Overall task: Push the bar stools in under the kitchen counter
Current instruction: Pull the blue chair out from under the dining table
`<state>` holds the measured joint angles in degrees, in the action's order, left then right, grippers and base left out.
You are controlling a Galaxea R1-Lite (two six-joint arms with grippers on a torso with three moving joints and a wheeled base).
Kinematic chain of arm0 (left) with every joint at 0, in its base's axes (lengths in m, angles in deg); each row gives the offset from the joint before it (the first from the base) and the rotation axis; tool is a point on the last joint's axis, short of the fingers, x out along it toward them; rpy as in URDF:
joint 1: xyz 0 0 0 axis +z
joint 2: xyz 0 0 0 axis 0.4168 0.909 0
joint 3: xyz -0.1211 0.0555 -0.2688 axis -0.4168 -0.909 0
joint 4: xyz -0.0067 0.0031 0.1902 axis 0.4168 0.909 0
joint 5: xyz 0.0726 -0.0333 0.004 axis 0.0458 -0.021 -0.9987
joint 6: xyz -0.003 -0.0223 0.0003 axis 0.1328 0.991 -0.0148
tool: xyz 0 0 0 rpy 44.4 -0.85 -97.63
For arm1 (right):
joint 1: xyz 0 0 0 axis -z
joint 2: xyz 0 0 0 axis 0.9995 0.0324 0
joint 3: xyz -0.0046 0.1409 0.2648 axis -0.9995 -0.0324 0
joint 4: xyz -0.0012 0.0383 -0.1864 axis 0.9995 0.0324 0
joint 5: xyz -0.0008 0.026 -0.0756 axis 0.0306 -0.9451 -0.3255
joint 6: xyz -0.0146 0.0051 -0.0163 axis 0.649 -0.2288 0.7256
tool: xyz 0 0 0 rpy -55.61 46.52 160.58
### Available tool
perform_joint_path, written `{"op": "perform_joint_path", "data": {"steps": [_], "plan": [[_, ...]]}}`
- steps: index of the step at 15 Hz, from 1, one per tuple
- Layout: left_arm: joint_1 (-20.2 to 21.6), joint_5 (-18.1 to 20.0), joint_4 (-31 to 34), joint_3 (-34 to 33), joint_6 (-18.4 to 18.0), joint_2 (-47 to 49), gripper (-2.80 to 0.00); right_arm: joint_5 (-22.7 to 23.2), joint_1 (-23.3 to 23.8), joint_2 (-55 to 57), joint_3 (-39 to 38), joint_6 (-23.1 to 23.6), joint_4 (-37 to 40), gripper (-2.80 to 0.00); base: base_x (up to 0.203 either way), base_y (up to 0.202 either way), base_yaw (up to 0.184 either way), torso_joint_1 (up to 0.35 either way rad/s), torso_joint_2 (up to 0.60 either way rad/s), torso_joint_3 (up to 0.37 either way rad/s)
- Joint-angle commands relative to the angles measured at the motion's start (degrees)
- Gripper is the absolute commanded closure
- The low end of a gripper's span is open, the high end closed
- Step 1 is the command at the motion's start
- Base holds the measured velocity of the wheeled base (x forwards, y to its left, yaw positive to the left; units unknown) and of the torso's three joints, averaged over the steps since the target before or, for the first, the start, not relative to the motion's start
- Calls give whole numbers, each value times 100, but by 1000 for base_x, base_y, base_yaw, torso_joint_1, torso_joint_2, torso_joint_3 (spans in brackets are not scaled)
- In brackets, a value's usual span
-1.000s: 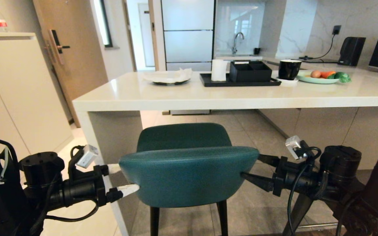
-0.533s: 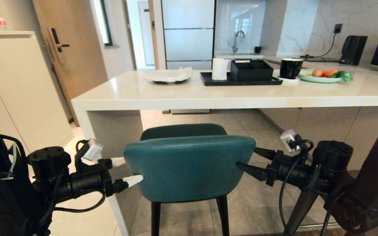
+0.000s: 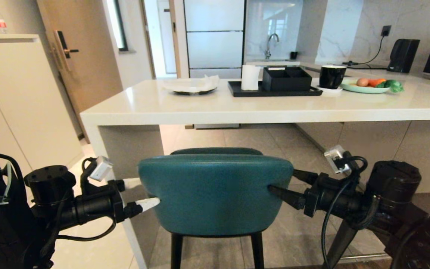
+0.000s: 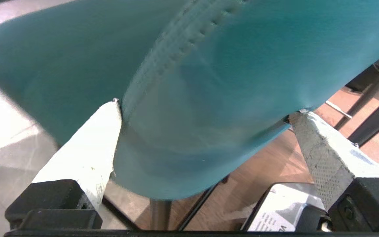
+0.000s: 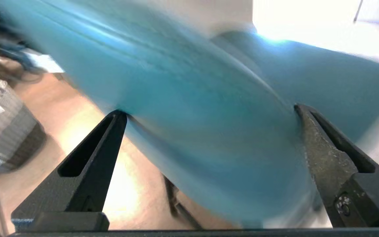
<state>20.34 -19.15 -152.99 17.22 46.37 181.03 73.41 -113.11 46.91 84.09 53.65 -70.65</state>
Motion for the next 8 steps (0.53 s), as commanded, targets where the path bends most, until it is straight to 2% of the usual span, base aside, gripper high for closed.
{"op": "perform_joint_path", "data": {"steps": [1,4,8], "plan": [[-3,26,-62,-290,17,-213,-280,-9,-886,-265,-232,-17,-103,-280,0,0,0,0,0,0],[-3,42,-62,-922,6,-466,-280,38,-589,168,-343,32,-103,-280,0,0,0,0,0,0],[-27,58,-62,-1325,10,-793,-280,83,-20,517,-351,46,-103,-280,0,0,0,0,0,0]]}}
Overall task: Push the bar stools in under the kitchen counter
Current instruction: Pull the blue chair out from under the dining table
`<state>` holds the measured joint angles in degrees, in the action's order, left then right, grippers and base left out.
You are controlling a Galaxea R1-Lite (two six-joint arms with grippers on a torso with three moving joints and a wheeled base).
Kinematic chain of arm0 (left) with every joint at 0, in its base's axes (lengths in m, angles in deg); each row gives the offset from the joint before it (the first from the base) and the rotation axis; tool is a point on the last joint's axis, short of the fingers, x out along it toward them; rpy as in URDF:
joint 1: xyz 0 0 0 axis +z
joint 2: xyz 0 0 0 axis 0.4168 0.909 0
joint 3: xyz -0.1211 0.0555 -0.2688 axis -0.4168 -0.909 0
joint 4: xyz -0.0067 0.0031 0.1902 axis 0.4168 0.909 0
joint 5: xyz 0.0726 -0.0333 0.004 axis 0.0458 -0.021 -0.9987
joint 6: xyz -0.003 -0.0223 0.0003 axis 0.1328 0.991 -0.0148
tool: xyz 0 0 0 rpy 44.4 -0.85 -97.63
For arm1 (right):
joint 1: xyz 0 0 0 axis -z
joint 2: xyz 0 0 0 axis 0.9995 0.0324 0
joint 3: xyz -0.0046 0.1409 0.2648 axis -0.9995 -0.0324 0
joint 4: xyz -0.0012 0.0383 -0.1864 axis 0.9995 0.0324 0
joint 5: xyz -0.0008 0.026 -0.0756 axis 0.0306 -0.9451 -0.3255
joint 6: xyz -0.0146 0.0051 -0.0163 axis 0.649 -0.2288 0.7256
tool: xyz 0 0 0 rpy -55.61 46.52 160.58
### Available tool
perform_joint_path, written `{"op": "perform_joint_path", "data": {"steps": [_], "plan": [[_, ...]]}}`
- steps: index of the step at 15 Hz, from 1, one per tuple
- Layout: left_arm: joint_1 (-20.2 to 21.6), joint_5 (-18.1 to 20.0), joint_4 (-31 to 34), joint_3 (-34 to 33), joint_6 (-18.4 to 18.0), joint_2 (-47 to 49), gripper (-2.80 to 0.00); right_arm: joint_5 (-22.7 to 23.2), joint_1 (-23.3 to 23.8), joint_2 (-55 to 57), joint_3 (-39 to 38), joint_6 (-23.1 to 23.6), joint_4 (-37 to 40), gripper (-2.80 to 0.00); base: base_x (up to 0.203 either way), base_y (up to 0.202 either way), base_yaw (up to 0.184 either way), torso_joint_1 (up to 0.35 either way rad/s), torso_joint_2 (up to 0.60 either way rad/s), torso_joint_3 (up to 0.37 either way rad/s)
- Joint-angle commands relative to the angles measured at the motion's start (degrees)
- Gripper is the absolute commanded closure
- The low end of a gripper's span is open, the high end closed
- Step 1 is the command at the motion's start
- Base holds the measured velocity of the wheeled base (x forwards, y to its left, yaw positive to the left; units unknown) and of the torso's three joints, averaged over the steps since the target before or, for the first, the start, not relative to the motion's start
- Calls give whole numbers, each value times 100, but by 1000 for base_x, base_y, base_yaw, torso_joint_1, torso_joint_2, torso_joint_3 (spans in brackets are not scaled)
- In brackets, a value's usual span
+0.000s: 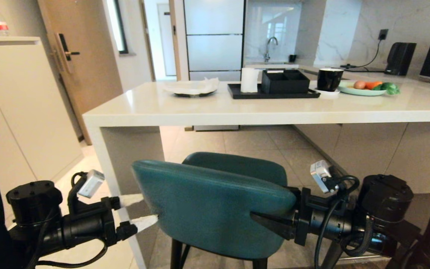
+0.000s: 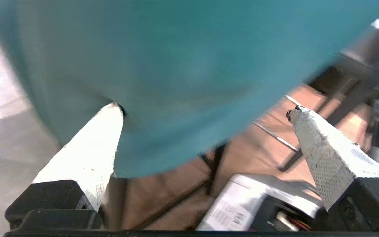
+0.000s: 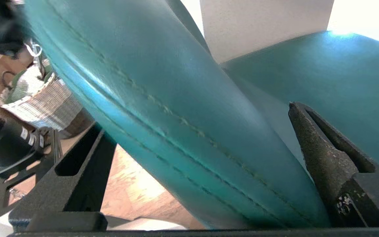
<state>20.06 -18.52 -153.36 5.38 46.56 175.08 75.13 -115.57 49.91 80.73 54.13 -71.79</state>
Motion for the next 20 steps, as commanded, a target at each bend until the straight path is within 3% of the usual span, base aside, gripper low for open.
{"op": "perform_joint_path", "data": {"steps": [1,5,10,15,17,20], "plan": [[1,-5,-26,-170,-10,-201,-280,-61,408,232,-15,-3,11,-280,0,0,0,0,0,0],[97,-21,-26,57,-7,-85,-280,541,1143,69,-182,30,11,-280,0,0,0,0,0,0],[358,25,-26,1112,8,580,-280,579,1110,-266,-454,238,11,-280,0,0,0,0,0,0],[480,82,-26,237,-33,-107,-280,555,975,-1093,-665,176,11,-280,0,0,0,0,0,0],[669,39,-26,14,-40,-505,-280,303,996,-1648,-716,-14,11,-280,0,0,0,0,0,0],[1292,-22,-26,-116,-20,-889,-280,-717,1035,-2470,-1094,-205,11,-280,0,0,0,0,0,0]]}}
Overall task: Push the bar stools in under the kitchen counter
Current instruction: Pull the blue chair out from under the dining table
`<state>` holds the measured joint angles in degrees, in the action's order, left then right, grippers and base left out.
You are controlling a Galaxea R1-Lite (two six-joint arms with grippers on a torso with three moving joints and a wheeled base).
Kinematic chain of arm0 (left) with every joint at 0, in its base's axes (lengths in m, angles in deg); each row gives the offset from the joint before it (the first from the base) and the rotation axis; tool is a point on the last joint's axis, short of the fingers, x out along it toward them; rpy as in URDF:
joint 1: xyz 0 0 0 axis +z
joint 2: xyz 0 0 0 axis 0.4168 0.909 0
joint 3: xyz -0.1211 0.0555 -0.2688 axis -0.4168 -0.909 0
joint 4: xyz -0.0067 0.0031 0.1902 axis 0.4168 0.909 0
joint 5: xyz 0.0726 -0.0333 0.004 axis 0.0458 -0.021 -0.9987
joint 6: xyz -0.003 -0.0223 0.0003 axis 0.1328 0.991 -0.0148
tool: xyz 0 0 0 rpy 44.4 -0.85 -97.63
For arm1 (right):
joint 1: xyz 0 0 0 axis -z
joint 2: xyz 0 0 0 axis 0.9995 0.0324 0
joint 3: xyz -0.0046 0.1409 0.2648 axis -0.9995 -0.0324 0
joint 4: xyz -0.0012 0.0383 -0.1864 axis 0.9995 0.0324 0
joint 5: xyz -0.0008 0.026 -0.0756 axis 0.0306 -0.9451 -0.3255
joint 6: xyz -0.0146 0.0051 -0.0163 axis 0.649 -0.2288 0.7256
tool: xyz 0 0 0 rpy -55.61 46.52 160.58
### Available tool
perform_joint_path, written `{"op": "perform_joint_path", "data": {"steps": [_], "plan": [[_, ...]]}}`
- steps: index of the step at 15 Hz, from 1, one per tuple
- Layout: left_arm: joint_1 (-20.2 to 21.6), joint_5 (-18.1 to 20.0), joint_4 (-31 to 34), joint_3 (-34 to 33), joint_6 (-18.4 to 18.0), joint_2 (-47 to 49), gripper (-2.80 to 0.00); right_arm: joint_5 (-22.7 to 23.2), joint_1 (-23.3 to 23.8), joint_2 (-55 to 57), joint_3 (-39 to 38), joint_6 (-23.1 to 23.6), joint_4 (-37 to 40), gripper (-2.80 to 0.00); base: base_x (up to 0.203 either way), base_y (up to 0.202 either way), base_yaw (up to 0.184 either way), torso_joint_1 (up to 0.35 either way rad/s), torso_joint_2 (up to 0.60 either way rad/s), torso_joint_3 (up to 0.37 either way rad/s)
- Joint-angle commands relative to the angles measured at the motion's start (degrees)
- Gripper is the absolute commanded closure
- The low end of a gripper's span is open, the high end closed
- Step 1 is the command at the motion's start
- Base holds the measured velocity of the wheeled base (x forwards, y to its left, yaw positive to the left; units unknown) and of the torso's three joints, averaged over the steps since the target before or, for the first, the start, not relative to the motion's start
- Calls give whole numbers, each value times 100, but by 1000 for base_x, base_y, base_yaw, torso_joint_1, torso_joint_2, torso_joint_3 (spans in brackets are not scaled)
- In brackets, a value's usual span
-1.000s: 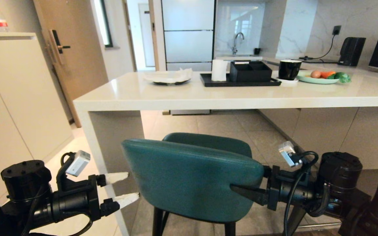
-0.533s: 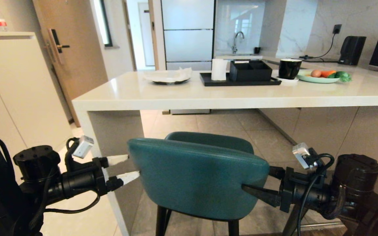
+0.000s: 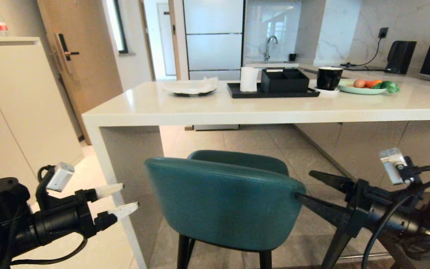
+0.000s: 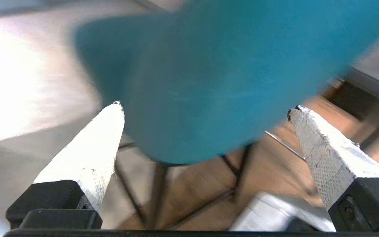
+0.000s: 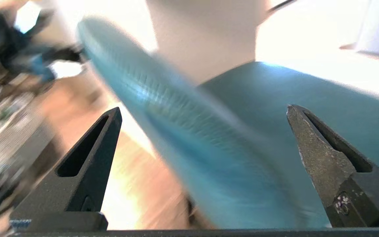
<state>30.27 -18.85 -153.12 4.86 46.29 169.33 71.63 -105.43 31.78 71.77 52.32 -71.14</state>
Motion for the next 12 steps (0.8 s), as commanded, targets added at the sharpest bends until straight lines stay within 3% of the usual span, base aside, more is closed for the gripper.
{"op": "perform_joint_path", "data": {"steps": [1,4,6,12], "plan": [[463,-75,-49,-75,-2,-319,-280,-866,68,-783,-359,-36,-54,-280,0,0,0,0,0,0],[544,-860,-49,-65,-9,-379,-280,-2193,209,-917,-438,85,-54,-280,0,0,0,0,0,0],[509,-1247,-49,-109,-17,-448,-280,-2671,226,-974,-429,547,-54,-280,0,0,0,0,0,0],[508,-1264,-49,-178,9,-585,-280,-2730,279,-1061,-446,534,-54,-280,0,0,0,0,0,0]]}}
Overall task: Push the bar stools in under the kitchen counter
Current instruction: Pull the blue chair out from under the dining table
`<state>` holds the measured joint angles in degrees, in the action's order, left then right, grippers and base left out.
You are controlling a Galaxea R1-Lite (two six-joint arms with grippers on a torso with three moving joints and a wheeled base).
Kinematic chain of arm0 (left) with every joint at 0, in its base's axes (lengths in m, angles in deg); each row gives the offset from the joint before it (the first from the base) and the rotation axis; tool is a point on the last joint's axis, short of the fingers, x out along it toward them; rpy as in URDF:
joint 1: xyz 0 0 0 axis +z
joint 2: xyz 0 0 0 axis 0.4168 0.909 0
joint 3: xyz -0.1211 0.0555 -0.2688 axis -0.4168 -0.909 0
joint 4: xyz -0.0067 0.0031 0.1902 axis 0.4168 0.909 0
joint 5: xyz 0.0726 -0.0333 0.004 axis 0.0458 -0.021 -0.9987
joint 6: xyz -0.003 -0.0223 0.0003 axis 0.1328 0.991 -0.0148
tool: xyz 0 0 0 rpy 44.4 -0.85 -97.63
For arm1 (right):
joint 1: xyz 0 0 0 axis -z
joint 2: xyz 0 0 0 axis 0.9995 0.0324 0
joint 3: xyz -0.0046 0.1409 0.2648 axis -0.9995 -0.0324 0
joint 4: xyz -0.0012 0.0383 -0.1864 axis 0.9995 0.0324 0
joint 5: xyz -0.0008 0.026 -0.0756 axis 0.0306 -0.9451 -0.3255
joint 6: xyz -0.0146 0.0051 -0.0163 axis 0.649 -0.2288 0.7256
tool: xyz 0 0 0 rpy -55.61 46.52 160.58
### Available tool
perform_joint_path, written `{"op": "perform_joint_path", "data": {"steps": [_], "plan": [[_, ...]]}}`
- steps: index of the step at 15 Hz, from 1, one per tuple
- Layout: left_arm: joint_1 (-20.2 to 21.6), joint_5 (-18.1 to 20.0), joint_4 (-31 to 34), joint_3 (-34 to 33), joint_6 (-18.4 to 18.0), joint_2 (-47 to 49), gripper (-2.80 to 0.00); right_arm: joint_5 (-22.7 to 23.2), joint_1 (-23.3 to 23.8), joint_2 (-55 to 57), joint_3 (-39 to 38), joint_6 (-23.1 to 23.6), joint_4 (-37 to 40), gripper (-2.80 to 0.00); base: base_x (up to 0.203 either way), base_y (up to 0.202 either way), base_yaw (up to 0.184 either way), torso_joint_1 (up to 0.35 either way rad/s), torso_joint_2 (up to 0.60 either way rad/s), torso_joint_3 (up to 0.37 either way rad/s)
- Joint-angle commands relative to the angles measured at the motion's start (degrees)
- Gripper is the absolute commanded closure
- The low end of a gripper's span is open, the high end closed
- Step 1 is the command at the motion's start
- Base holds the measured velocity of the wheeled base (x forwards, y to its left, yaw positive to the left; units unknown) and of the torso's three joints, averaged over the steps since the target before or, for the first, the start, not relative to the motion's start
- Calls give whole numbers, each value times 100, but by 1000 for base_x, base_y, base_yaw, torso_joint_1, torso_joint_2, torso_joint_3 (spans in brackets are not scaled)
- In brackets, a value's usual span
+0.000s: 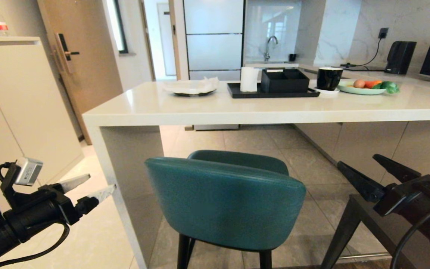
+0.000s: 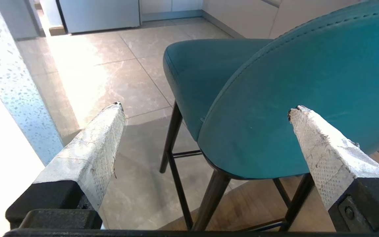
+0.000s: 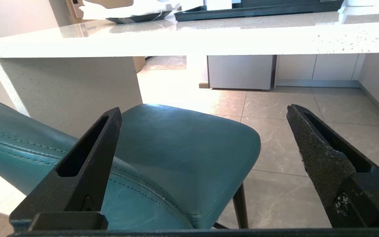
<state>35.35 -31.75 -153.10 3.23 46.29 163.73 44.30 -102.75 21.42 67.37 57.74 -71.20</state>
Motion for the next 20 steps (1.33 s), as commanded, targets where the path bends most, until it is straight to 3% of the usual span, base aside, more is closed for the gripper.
{"op": "perform_joint_path", "data": {"steps": [1,9,10,12,20], "plan": [[1,25,-51,-18,0,-25,-280,-10,19,-25,-2,-27,-48,-280,0,0,0,0,0,0],[63,93,-51,-160,254,-490,-280,24,177,-346,-60,-339,-48,-280,0,0,0,0,0,0],[67,62,-51,3,268,-464,-280,26,177,-325,-68,-346,-48,0,0,0,0,0,0,0],[41,45,-51,133,422,-436,-280,-17,177,-314,-76,-357,-48,0,0,0,0,0,0,0],[-40,81,-51,169,440,-200,-280,-81,177,-263,-437,-295,-48,0,0,0,0,0,0,0]]}}
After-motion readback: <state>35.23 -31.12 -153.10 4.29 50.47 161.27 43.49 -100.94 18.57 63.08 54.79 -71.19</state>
